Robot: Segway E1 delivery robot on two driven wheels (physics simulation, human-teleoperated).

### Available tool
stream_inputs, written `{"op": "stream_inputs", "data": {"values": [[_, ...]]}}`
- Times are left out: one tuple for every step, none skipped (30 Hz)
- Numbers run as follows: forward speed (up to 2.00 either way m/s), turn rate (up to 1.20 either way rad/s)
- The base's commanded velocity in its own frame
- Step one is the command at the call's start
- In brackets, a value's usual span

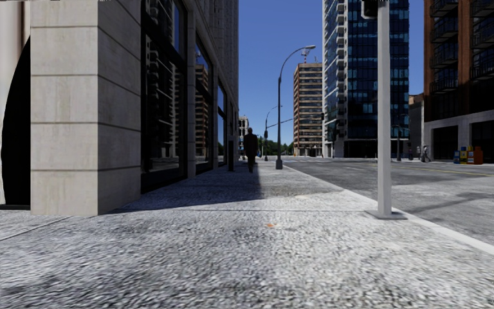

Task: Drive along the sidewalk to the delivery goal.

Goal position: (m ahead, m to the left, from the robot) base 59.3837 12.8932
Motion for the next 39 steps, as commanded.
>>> {"op": "stream_inputs", "data": {"values": [[1.94,0.00],[1.94,0.00],[1.94,0.00],[1.94,0.00],[1.94,0.00],[1.94,0.00],[1.94,0.00],[1.94,0.00],[1.94,0.00],[1.95,0.00],[1.95,0.00],[1.96,-0.07],[1.97,-0.30],[1.97,-0.38],[1.97,-0.39],[1.97,-0.19],[1.97,0.00],[1.97,0.00],[1.97,0.00],[1.97,0.00],[1.97,0.00],[1.97,0.00],[1.97,0.00],[1.97,0.00],[1.97,0.00],[1.97,0.00],[1.97,0.00],[1.97,0.00],[2.00,0.00],[2.00,0.00],[2.00,0.00],[2.00,0.00],[2.00,0.00],[2.00,0.00],[2.00,0.00],[2.00,0.00],[2.00,0.00],[2.00,0.00],[2.00,0.00]]}}
